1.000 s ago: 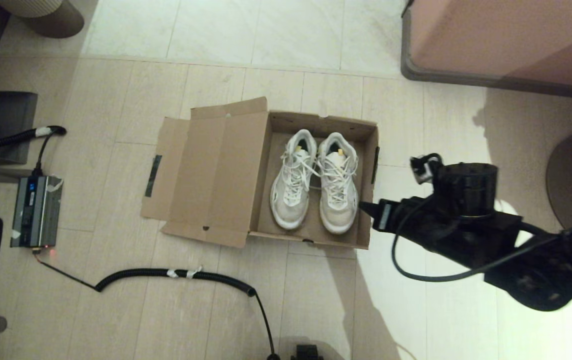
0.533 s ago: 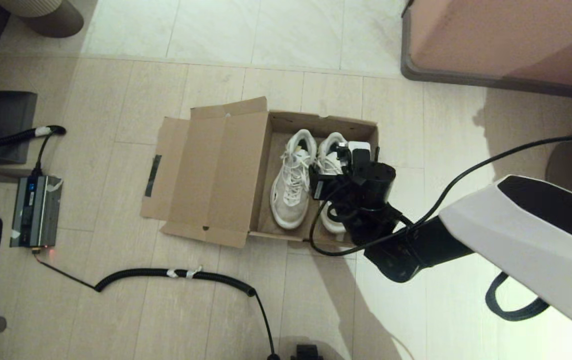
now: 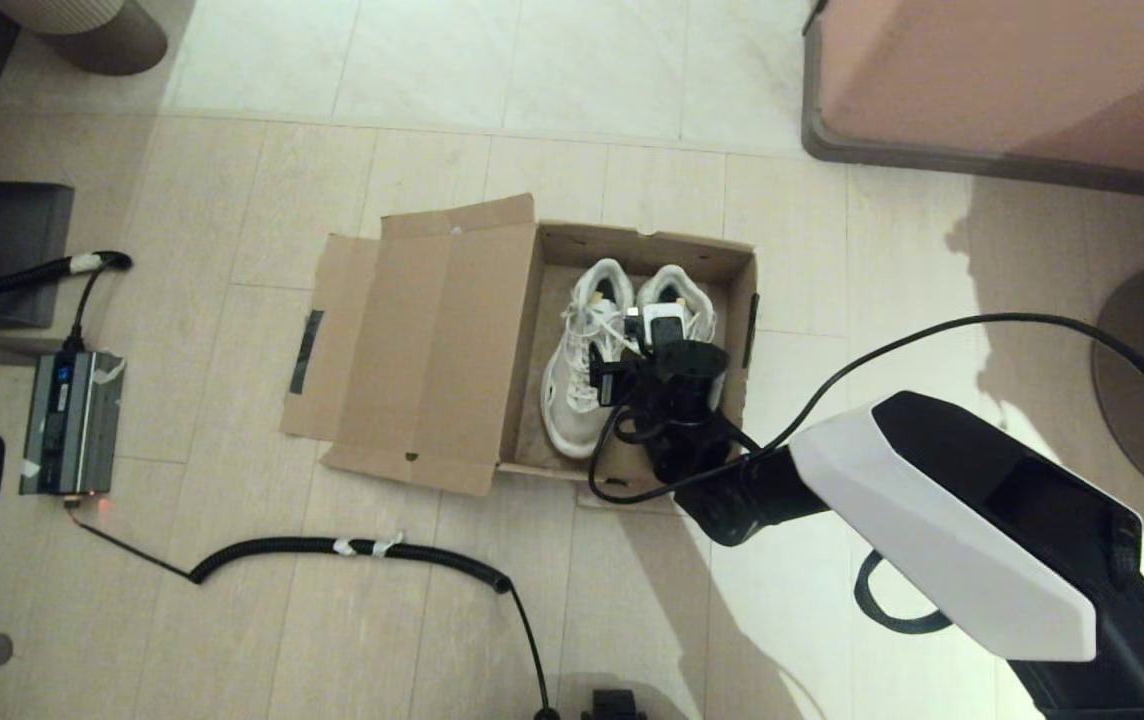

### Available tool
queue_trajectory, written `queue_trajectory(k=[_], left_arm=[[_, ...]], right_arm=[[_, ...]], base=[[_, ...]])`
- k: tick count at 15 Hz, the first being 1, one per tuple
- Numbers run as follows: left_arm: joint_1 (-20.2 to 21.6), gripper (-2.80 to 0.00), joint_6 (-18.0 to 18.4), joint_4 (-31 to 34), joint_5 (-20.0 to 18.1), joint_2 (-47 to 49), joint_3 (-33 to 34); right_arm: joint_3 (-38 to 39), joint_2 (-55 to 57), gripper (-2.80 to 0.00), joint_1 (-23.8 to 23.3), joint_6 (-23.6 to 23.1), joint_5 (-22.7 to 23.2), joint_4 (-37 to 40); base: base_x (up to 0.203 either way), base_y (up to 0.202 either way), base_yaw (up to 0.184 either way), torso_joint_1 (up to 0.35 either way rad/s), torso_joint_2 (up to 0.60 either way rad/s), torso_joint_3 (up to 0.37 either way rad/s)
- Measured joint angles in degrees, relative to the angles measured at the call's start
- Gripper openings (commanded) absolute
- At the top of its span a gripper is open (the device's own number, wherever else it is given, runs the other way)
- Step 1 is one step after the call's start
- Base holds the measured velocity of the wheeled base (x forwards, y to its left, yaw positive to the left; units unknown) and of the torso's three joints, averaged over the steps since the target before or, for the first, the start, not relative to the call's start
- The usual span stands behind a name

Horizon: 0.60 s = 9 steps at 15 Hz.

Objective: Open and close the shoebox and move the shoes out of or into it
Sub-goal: Put the shoes out of the shoe box

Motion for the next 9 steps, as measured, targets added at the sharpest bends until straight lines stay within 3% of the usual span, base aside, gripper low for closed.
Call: queue_trajectory(k=[9], left_arm=[[0.0,-2.8,0.0,0.0,0.0,0.0,0.0]], right_arm=[[-15.9,5.5,0.0,-3.7,-2.4,0.1,8.7]], base=[[0.0,0.0,0.0,0.0,0.0,0.0]])
